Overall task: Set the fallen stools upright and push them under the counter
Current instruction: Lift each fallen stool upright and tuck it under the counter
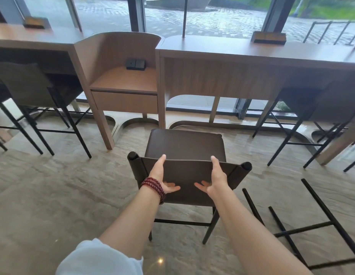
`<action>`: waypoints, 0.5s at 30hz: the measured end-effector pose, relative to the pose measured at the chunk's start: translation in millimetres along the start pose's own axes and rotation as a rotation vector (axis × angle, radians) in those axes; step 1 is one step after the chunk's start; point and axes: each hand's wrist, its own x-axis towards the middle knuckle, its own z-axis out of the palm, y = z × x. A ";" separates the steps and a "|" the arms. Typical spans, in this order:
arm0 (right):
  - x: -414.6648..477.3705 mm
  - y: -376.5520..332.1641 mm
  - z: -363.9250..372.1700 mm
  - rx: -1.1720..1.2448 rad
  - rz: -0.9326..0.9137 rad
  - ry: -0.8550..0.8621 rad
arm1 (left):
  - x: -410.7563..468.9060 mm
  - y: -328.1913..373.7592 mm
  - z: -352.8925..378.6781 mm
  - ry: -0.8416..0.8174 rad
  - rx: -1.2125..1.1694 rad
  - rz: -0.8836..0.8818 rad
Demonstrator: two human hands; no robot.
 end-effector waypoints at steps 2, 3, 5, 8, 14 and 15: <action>13.8 -7.7 0.5 0.078 0.025 -0.027 | 15.5 4.7 -1.3 0.029 -0.028 0.042; 20.5 -11.2 1.8 0.103 0.032 -0.043 | 20.6 7.5 0.0 0.033 -0.027 0.062; 30.3 -17.3 5.0 0.116 0.045 -0.071 | 30.9 12.2 3.9 0.021 -0.033 0.075; 41.7 -23.3 11.7 0.110 0.054 -0.073 | 43.8 19.0 12.6 0.005 -0.068 0.089; 46.5 -34.9 22.3 0.120 0.001 -0.035 | 45.4 34.3 36.2 0.119 -0.135 0.173; 46.8 -38.6 25.3 0.116 -0.008 -0.035 | 45.9 39.1 39.1 0.125 -0.123 0.170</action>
